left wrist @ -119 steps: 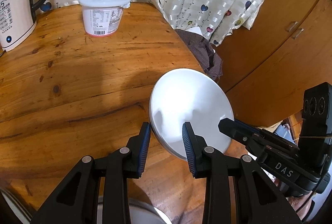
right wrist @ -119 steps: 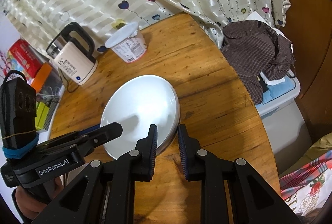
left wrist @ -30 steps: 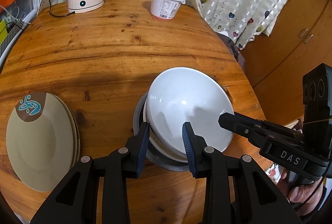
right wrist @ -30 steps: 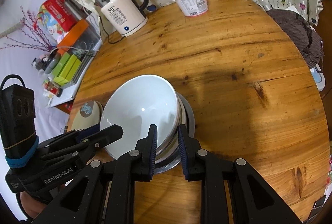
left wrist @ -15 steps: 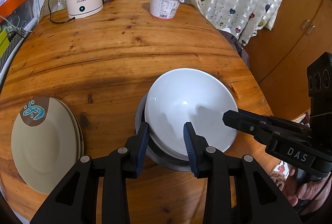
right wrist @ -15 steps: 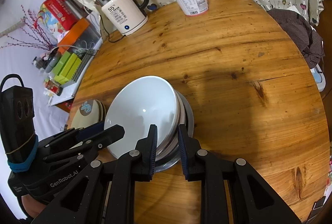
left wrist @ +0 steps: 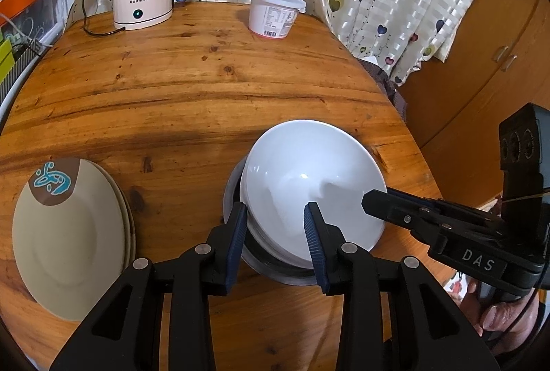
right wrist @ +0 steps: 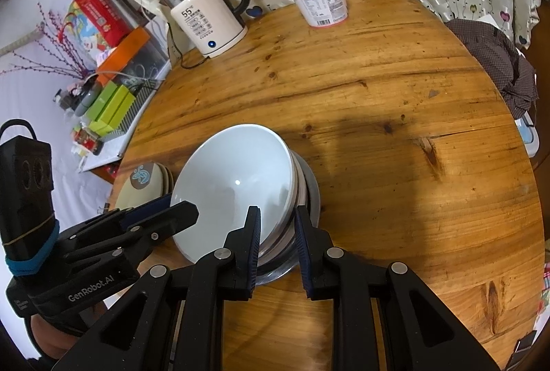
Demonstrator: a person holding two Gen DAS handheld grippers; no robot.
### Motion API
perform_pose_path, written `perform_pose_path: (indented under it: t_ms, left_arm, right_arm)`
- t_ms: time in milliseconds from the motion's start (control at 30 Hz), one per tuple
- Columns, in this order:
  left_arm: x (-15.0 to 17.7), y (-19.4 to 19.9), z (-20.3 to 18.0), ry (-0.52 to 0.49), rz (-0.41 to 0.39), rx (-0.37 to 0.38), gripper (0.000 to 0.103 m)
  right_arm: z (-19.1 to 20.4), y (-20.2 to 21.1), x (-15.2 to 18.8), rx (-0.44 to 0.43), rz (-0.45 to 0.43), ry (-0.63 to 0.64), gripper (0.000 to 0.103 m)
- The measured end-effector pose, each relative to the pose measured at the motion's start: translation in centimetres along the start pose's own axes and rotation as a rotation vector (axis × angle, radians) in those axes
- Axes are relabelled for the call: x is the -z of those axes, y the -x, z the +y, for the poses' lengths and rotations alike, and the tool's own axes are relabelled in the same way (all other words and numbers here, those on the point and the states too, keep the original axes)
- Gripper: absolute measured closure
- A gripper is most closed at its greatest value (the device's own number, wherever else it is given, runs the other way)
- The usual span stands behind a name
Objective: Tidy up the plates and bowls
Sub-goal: 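Settle the white bowls into the steel bowl with both tools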
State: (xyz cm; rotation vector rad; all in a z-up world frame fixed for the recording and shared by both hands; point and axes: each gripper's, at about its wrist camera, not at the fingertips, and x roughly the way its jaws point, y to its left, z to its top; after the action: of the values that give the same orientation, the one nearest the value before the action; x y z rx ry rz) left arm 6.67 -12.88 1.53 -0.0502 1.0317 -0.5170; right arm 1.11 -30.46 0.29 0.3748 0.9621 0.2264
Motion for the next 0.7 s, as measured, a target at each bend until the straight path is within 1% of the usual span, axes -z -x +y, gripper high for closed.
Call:
perform_pose_path:
  t_ms: [133,267,333,400,500,600,700]
  left_arm:
    - [0.1,0.1,0.3,0.01,-0.008,0.019,0.067]
    - [0.3,0.5,1.0,0.032,-0.034,0.025,0.067]
    - [0.4,0.6,1.3,0.042,-0.042,0.029,0.067]
    - [0.6,0.8,1.5,0.044,-0.052,0.033,0.067]
    - [0.8,1.1,1.7,0.043,-0.069,0.038,0.067]
    - [1.1,1.3,1.9,0.047,-0.081,0.039,0.067]
    - [1.3,1.3,2.3,0.056,-0.086,0.034,0.067]
  right_arm:
    - [0.0,-0.1,0.0,-0.012,0.003,-0.007,0.083]
    - [-0.3,0.3,-0.1,-0.028,-0.005,-0.006,0.083]
    - [-0.6,0.6,-0.1,-0.036,-0.01,-0.001,0.08]
    - [-0.7,0.9,0.0,-0.037,-0.018,0.004,0.073]
    - [-0.9,1.3,0.2,-0.038,-0.026,0.019,0.068]
    - [-0.9,1.5,0.5,-0.054,-0.035,0.038,0.067]
    - [-1.1,1.6,0.8,-0.043,-0.039,0.052,0.065]
